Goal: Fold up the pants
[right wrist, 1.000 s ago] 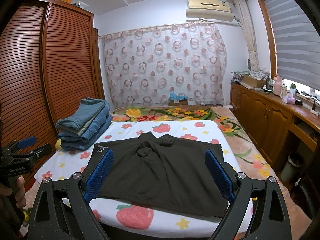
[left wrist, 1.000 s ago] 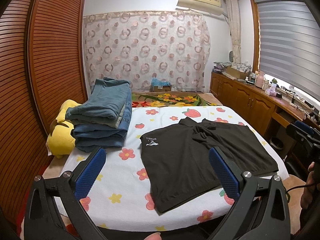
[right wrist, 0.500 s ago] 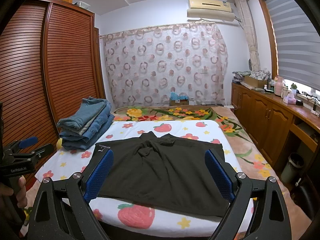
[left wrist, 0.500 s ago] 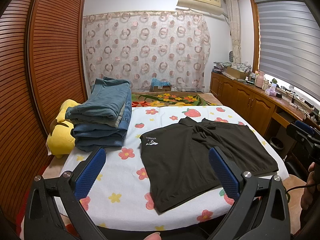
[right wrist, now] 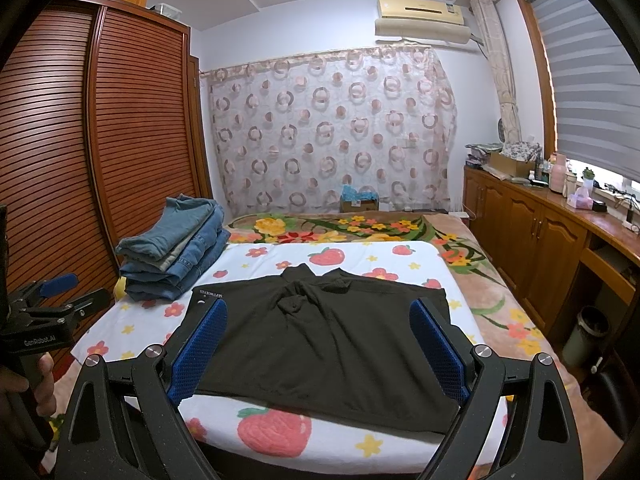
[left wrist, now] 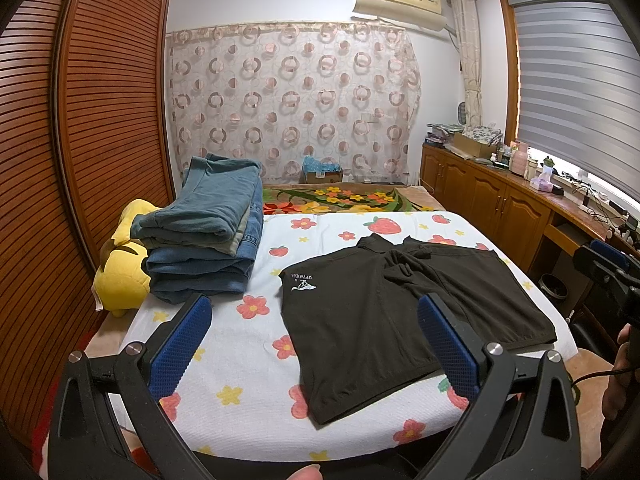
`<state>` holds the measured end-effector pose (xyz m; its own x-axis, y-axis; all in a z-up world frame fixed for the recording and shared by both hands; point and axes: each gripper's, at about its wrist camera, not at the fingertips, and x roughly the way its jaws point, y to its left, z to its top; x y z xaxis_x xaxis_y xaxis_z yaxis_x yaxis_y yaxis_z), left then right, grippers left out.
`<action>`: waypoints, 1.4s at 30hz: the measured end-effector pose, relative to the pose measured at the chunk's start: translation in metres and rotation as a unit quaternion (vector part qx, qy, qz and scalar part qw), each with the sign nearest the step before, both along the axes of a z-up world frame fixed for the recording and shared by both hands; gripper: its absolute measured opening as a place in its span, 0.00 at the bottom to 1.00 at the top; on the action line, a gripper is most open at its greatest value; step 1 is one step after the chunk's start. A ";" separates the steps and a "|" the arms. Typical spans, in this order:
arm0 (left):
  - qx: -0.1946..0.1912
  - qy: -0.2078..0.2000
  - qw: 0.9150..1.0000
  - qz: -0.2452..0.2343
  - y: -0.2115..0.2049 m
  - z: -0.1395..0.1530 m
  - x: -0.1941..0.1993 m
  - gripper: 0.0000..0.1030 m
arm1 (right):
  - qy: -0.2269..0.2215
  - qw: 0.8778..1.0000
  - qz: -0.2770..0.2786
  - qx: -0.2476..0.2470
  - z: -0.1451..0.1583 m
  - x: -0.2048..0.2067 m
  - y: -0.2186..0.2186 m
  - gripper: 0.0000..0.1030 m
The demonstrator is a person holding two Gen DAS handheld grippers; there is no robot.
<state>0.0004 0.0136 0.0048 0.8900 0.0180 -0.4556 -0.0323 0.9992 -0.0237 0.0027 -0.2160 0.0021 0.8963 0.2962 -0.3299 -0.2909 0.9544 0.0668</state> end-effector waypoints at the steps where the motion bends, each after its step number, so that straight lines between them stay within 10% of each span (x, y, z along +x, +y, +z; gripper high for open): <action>1: 0.000 0.000 1.000 0.000 0.000 0.000 0.000 1.00 | 0.000 1.000 0.000 -0.001 0.000 0.000 0.000 0.90; 24: -0.001 0.013 1.000 0.000 -0.004 0.001 -0.006 1.00 | 0.010 1.000 0.004 -0.005 -0.007 0.007 -0.001 0.90; 42: -0.026 0.094 0.995 -0.028 0.005 -0.063 0.020 1.00 | 0.062 0.998 -0.001 -0.031 -0.024 0.029 -0.010 0.90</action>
